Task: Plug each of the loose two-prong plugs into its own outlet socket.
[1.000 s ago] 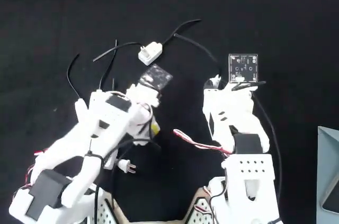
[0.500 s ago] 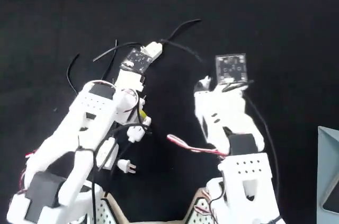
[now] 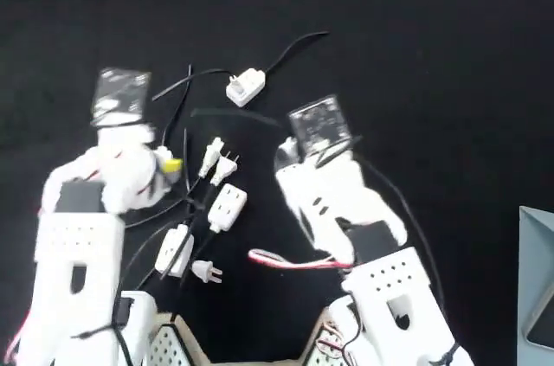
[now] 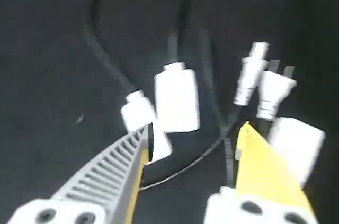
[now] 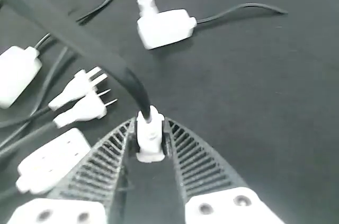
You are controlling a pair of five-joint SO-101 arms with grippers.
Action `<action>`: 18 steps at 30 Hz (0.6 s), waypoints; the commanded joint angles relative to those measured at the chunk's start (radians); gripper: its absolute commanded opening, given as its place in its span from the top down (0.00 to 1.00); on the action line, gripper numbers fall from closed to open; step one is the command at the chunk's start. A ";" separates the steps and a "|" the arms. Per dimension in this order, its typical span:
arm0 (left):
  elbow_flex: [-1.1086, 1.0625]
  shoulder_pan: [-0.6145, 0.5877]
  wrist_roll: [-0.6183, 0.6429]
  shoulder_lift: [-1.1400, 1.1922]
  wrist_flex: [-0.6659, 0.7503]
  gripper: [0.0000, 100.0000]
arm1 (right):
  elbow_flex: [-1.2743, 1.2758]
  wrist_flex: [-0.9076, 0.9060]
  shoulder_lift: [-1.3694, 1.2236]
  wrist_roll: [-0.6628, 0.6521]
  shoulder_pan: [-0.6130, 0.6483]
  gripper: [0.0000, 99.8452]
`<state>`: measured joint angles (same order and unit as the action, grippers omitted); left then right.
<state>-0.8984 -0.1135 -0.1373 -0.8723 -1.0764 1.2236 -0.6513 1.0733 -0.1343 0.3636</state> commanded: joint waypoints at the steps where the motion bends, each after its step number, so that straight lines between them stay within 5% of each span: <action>1: -0.134 -0.104 0.005 -0.146 0.000 0.73 | -0.008 -0.031 0.015 -0.052 0.097 0.99; 10: -0.335 -0.203 0.011 -0.377 0.002 0.73 | -0.018 -0.018 -0.033 -0.069 0.219 0.99; 18: -0.453 -0.274 0.011 -0.578 0.002 0.73 | -0.148 0.078 -0.429 -0.175 0.247 0.99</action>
<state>-1.3280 -0.3698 -0.1373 -1.3679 -1.0764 1.1807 -0.6191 0.8201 -0.2509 0.5938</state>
